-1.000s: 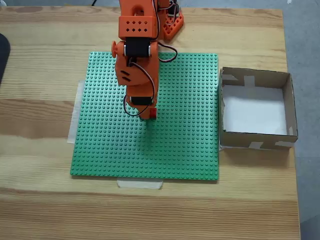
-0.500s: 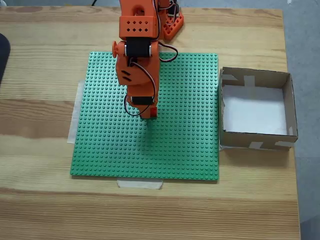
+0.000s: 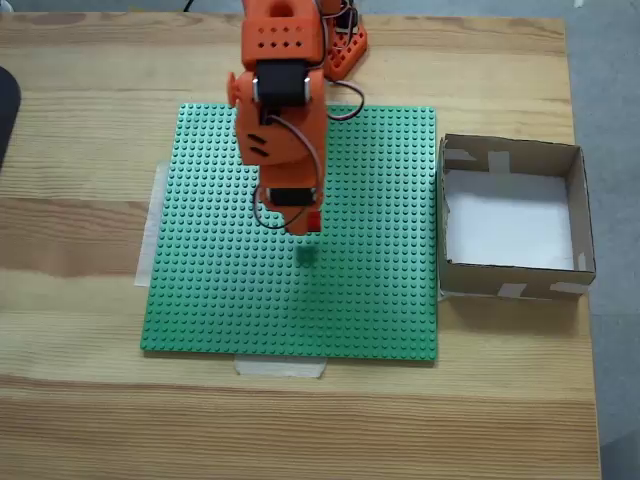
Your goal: Pick the red lego block and put it in the box.
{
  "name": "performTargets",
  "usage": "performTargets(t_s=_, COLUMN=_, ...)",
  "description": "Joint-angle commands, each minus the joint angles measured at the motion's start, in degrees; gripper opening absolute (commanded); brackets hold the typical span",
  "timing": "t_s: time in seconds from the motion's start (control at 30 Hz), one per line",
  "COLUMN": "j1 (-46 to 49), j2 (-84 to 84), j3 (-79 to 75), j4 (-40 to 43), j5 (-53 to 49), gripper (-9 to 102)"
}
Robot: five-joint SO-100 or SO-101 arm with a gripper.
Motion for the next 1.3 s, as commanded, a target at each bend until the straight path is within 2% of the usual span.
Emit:
performTargets(t_s=0.0, j1=-1.67, j2=1.49, j3=-5.98, j4=3.43, j5=0.88, gripper=6)
performTargets(t_s=0.6, j1=-12.48, j2=0.70, j3=-23.91, j4=15.38, j5=2.37, gripper=2)
performTargets(t_s=1.27, j1=-29.00, j2=-3.96, j3=-35.77, j4=16.61, j5=5.36, gripper=1)
